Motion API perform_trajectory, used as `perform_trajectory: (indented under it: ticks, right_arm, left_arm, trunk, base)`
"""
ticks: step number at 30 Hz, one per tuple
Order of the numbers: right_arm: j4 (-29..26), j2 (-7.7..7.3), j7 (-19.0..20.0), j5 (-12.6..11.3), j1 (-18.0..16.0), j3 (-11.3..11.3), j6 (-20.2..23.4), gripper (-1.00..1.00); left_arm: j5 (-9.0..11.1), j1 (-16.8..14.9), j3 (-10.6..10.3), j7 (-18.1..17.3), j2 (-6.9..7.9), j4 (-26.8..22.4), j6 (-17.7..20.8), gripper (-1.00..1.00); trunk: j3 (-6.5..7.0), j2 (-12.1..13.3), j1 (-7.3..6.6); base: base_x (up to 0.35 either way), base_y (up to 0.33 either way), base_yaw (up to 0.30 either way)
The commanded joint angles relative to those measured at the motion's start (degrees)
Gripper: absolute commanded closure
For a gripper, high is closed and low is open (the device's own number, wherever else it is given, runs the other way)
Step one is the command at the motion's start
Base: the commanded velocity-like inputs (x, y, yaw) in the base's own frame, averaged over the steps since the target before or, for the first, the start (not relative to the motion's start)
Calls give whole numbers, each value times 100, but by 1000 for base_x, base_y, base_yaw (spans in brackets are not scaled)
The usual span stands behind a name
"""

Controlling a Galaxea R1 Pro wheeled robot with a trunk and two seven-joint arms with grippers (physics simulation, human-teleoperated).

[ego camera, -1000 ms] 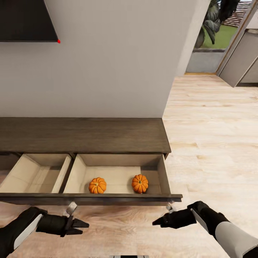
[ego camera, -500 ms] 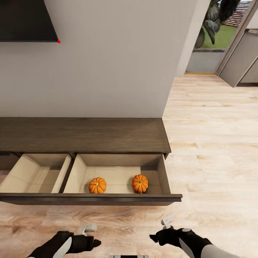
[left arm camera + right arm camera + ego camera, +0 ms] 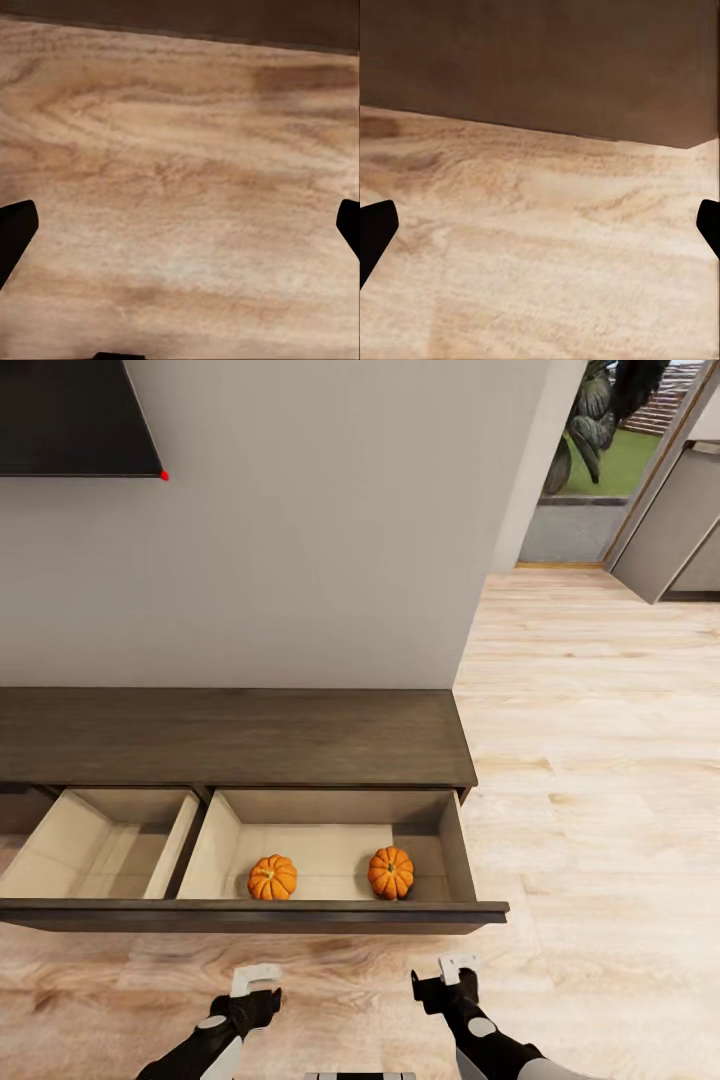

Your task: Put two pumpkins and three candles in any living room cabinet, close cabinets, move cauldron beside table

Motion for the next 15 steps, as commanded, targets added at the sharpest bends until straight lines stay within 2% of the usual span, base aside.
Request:
perform_trajectory:
  ticks: [1, 6, 7, 9, 15]
  right_arm:
    - [1, 38, -88, -41, -3, 40, -26, -100]
    - [-22, 114, -145, -100, -3, 24, 7, -100]
    - [-26, 126, -149, -298, -6, 25, 27, -100]
    - [-28, 131, -151, -533, -10, 28, 71, -100]
    - [-29, 130, -152, -645, -19, 30, 120, -100]
  left_arm:
    - [47, -11, -48, 173, -7, -20, -84, -100]
    - [46, -23, -58, 289, -16, -42, -396, -100]
    - [46, -24, -64, 296, -18, -48, -525, -100]
    - [46, -25, -66, 286, -19, -48, -587, -100]
    - [49, -25, -67, 268, -24, -66, -615, -100]
  trunk:
    - [-3, -1, -1]
    - [-3, -1, -1]
    - [-3, -1, -1]
    - [-3, -1, -1]
    - [-3, -1, -1]
  base:
    - [0, 0, 0]
    - [0, 0, 0]
    - [0, 0, 0]
    - [24, 0, 0]
    - [255, 0, 0]
